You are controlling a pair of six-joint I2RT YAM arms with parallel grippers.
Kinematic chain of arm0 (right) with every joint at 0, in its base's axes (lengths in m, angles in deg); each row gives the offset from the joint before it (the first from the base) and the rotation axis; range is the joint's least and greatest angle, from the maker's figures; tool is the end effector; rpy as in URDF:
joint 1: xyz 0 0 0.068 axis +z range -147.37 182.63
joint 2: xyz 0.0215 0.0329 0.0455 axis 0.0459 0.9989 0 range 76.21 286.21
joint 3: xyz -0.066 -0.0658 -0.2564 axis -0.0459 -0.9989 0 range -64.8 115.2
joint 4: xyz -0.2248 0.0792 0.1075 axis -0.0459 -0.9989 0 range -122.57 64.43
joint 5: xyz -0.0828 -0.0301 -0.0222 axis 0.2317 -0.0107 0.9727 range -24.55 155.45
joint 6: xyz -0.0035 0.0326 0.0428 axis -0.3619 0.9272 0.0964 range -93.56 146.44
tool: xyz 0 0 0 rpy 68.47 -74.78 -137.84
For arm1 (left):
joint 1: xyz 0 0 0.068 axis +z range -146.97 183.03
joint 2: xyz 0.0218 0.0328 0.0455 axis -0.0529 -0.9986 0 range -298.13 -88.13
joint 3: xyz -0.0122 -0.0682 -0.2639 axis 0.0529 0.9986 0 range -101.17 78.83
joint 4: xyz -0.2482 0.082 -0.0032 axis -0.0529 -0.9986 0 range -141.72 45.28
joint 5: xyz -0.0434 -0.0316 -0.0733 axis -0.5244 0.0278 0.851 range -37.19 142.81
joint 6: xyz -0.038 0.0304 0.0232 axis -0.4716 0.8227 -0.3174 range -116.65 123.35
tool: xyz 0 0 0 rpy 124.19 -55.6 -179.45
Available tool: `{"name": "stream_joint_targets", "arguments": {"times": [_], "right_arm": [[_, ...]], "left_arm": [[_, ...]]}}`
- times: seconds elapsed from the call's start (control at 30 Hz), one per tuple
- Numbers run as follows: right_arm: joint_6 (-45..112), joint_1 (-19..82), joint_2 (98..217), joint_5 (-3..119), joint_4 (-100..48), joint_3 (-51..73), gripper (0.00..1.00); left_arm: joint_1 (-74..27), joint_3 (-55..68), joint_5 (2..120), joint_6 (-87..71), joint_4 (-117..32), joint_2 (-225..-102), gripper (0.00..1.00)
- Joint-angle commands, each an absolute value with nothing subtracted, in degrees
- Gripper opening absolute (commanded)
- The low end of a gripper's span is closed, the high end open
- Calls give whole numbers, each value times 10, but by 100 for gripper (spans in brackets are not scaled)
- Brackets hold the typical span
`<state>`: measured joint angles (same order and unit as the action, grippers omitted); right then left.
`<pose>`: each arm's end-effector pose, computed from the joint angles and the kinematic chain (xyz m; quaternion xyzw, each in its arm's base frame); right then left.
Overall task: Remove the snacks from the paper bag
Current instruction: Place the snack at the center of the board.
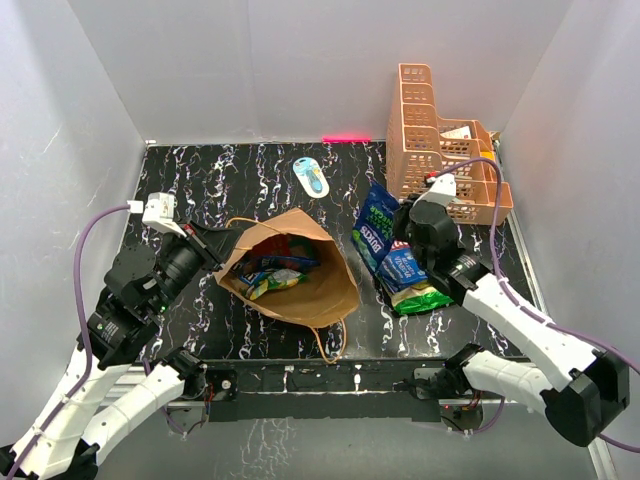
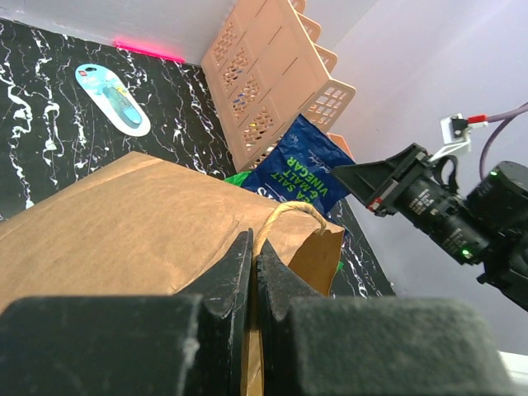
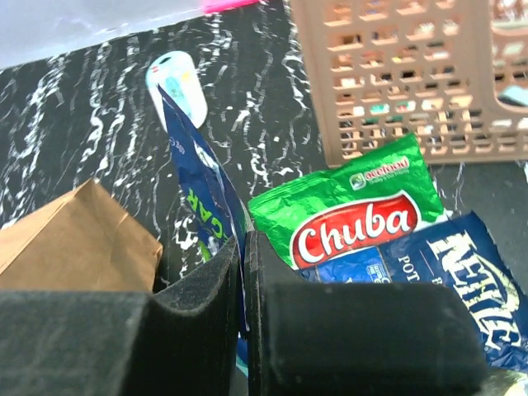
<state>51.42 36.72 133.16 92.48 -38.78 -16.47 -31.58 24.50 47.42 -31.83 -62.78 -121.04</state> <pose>0.1957 0.1129 0.3181 0.0666 0.8131 0.1003 0.5696 0.0955 -0.0617 0.4086 -0.0376 0.6851 -0.3893 0.6145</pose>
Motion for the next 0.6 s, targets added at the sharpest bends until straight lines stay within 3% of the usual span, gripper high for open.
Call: {"name": "stream_joint_targets", "arguments": {"times": [0.0,0.2,0.57], "right_arm": [[624,311,1361,938,-384,-186,8],[630,193,1371,809,-375,-261,8],[573,93,1399,781,-374,-292,8]], "left_arm": [[-315,235,468,-317,-628,-1202,0],[-315,234,458,-311,-637,-1197,0],[-315,240,467,-315,-624,-1208,0]]}}
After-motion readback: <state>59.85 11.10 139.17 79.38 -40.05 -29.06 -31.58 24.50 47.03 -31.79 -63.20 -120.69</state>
